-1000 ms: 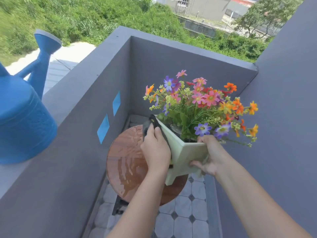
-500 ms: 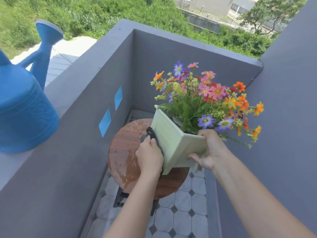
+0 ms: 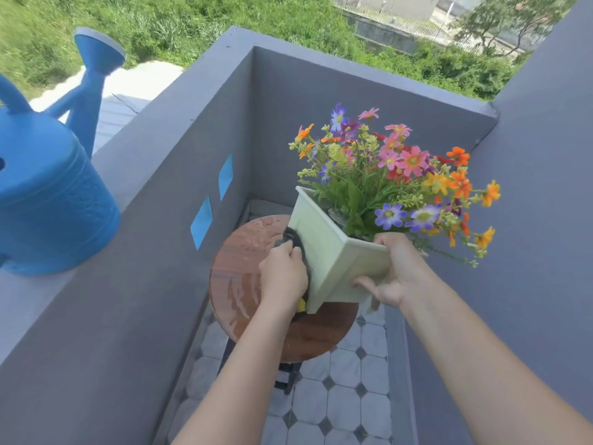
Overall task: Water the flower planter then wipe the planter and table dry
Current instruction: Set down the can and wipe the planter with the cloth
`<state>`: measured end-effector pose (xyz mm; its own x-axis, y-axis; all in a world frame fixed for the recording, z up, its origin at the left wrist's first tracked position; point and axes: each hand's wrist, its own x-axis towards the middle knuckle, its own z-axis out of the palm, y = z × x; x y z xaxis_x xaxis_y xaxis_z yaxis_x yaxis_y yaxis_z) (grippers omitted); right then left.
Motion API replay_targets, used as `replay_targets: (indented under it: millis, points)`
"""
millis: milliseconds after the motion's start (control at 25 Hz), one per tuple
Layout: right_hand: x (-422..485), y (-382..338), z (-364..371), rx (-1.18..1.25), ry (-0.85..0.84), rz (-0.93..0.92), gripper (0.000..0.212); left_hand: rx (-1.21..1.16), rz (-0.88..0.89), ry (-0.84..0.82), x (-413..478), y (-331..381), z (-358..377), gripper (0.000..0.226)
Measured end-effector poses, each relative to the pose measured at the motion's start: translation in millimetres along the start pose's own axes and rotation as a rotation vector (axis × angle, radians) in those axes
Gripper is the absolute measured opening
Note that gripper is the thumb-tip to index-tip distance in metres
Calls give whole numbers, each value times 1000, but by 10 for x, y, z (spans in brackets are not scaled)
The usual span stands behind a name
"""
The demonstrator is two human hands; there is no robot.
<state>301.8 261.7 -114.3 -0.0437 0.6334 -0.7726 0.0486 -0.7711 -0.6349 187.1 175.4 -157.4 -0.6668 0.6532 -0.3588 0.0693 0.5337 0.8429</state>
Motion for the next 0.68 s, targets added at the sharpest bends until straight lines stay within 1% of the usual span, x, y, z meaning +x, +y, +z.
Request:
replay_targets:
  millis: [80,200,280,360,400,440,480,520,560,640,680]
  points:
    - [-10,5,6,-17,-2,-12,8,-29,133,1,-142,172,-101,26]
    - [8,22,27,-40,-17,-31,14,-85,234,95,-376,362,-164,25]
    - [14,11,41,-29,-10,-16,4,-42,290,162,-558,293,-39,24]
    - [31,-18,14,-47,-11,28,25,-1,236,194,-673,64,95,33]
    - [24,-27,4,-47,-9,40,26,2,173,193,-689,-69,138,36]
    - [39,-26,-5,-47,-9,43,18,3,102,181,-688,-173,162,38]
    - [40,-14,-14,-48,-7,40,6,-2,57,170,-691,-234,176,38]
    - [49,1,-18,-53,-18,22,8,-28,65,181,-694,-237,181,39]
    - [55,12,-25,-62,-30,0,13,-78,119,205,-705,-178,178,38]
    - [62,39,-22,-48,-10,-25,11,-166,246,276,-691,10,162,38]
    - [42,43,-30,-46,-12,-24,11,-198,274,300,-621,77,163,38]
